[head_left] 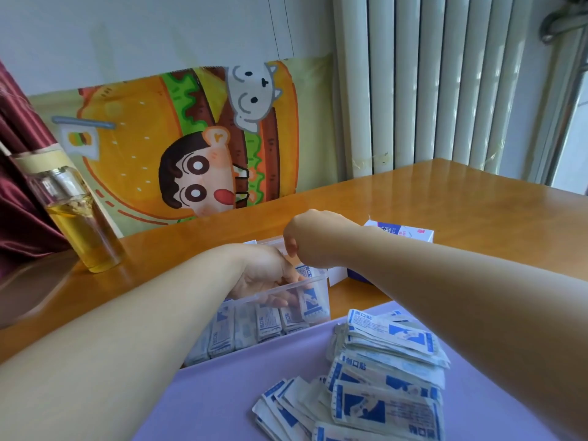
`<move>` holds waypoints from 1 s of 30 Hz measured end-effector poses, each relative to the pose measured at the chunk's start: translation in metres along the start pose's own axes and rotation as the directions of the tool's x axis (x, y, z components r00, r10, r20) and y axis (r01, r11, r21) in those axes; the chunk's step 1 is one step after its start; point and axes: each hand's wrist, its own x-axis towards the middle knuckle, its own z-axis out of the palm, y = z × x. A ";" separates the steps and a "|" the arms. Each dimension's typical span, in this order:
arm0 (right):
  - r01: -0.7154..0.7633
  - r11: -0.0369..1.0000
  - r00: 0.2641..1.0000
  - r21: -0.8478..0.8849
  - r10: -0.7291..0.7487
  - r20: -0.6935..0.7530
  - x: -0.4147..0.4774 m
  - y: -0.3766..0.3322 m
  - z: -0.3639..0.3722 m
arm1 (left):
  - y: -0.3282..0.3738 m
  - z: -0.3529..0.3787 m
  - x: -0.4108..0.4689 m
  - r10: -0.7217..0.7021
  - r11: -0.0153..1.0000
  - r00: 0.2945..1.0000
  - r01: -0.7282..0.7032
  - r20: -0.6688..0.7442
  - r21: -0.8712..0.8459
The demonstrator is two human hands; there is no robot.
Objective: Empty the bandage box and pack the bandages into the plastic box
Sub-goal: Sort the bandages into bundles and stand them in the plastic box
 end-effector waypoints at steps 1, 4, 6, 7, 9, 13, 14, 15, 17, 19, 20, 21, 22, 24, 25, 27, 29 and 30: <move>-0.008 1.000 1.000 0.020 0.008 -0.006 -0.001 0.001 -0.001 | 0.001 0.001 0.000 -0.003 1.000 1.000 0.003 -0.004 0.017; -0.016 0.998 1.000 0.055 0.017 -0.009 -0.003 0.002 -0.002 | 0.003 0.003 0.000 0.004 0.999 1.000 -0.003 -0.018 0.036; -0.013 0.998 1.000 0.060 0.013 -0.003 -0.004 0.002 -0.002 | 0.004 0.005 -0.003 0.006 0.998 1.000 -0.006 -0.013 0.063; -0.012 0.998 1.000 0.055 0.012 0.000 -0.004 0.002 -0.003 | 0.005 0.006 -0.004 0.007 0.997 1.000 -0.005 -0.014 0.079; -0.014 0.999 1.000 0.046 0.014 0.001 -0.006 0.003 -0.003 | 0.007 0.006 -0.008 0.010 0.996 0.999 -0.005 -0.051 0.094; -0.017 0.999 1.000 0.031 0.017 0.001 -0.008 0.002 -0.004 | 0.009 0.002 -0.016 0.032 0.990 0.992 -0.014 -0.124 0.141; -0.016 1.000 1.000 0.025 0.016 -0.003 -0.008 0.002 -0.005 | 0.010 0.000 -0.019 0.043 0.987 0.991 -0.022 -0.127 0.160; -0.010 1.000 1.000 0.011 0.010 -0.012 -0.009 0.002 -0.005 | 0.011 -0.001 -0.023 0.061 0.980 0.989 -0.033 -0.134 0.198; 0.015 0.999 0.999 -0.043 -0.017 -0.039 -0.010 0.002 -0.008 | 0.010 -0.006 -0.029 0.113 0.930 0.979 -0.045 -0.167 0.365; 0.059 0.992 0.997 -0.111 -0.063 -0.035 -0.013 0.001 -0.012 | 0.007 -0.008 -0.031 0.155 0.856 0.969 -0.033 -0.195 0.516; 0.080 0.987 0.997 -0.138 -0.081 -0.001 -0.014 -0.001 -0.014 | 0.004 -0.009 -0.031 0.153 0.837 0.970 -0.025 -0.190 0.547; 0.092 0.985 0.995 -0.148 -0.086 0.048 -0.014 -0.003 -0.015 | 0.002 -0.009 -0.032 0.143 0.824 0.975 -0.021 -0.172 0.566; 0.104 0.982 0.991 -0.158 -0.089 0.100 -0.013 -0.005 -0.016 | 0.000 -0.008 -0.032 0.133 0.813 0.979 -0.019 -0.154 0.581; 0.152 0.969 0.975 -0.196 -0.114 0.191 -0.011 -0.008 -0.017 | 0.000 -0.003 -0.034 0.126 0.804 0.984 -0.027 -0.126 0.593; 0.186 0.959 0.961 -0.213 -0.132 0.244 -0.010 -0.010 -0.017 | 0.001 -0.002 -0.034 0.134 0.809 0.985 -0.044 -0.110 0.586; 0.256 0.932 0.927 -0.257 -0.161 0.338 -0.012 -0.010 -0.017 | 0.001 0.001 -0.034 0.129 0.820 0.989 -0.067 -0.070 0.569; 0.302 0.902 0.904 -0.310 -0.168 0.393 -0.015 -0.008 -0.019 | 0.002 0.002 -0.032 0.128 0.827 0.992 -0.097 -0.016 0.554; 0.329 0.883 0.894 -0.336 -0.176 0.412 -0.014 -0.008 -0.019 | 0.001 0.002 -0.031 0.136 0.834 0.991 -0.112 -0.004 0.541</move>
